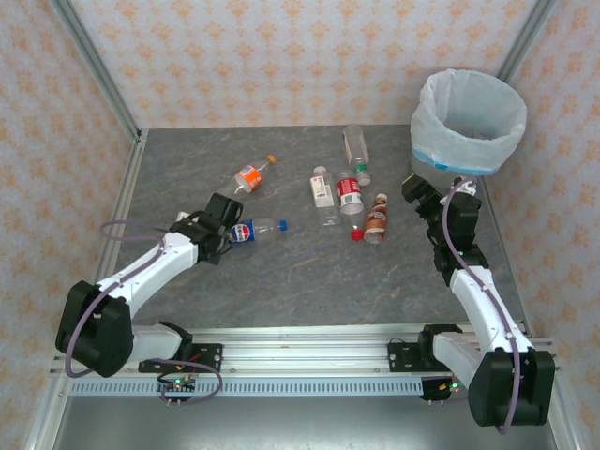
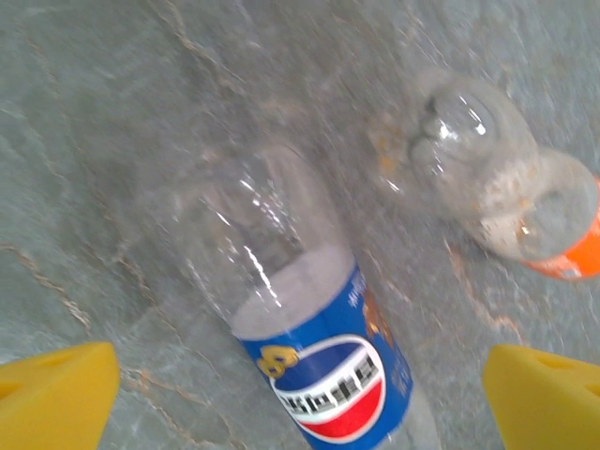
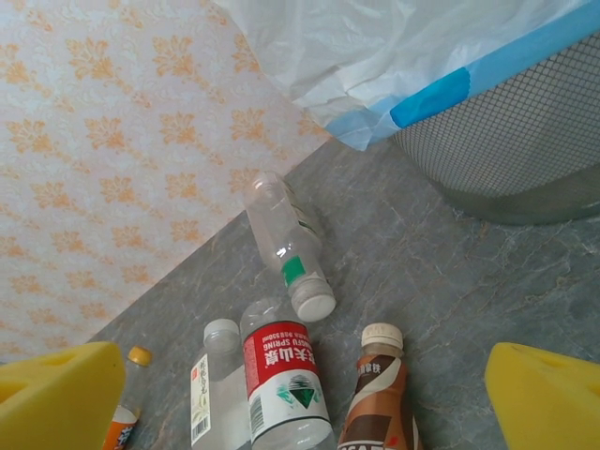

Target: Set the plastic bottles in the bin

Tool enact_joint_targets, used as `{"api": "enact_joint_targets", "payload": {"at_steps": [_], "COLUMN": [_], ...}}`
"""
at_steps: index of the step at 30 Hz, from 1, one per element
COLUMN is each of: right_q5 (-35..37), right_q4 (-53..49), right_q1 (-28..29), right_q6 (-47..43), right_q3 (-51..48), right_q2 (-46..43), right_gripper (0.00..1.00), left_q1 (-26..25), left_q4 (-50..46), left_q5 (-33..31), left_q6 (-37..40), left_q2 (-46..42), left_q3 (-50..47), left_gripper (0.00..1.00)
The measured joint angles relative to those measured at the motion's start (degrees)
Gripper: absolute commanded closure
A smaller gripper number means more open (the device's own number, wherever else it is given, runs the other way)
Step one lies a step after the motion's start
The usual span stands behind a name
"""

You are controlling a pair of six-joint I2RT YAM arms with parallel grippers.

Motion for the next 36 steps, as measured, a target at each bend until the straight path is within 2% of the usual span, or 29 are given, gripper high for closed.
{"api": "enact_joint_targets", "payload": {"at_steps": [8,16,23,31,36], "right_q5": [-1.3,-4.5,-6.2,-6.3,-6.3], "right_q4": [0.5,-1.1,-1.3,-1.7,-1.8], "right_q1": [0.0,0.0,0.0,0.0,0.0], "right_q6": [-1.1,-1.8,-2.1,-2.3,-2.6], "right_q3": [0.0,0.4,0.4,0.4,0.4], "right_q2": [-2.0,-1.2,-1.0,-1.0,-1.0], "right_gripper": [0.01,0.01,0.01,0.01,0.01], "left_q1": [2.1,4.3,5.0,5.0,5.0], "left_q4": [-2.3,-2.1,-0.4,1.9,1.5], "left_q5": [2.2,5.8,6.2,6.6,6.5], "left_q6": [-3.4,-4.5,-4.6,-4.4,-4.3], "left_q2": [3.6,10.0,15.1,20.8,20.9], "left_q3": [0.7,3.1,4.3,5.0,5.0], "left_gripper": [0.0,0.0,0.01,0.16,0.25]}}
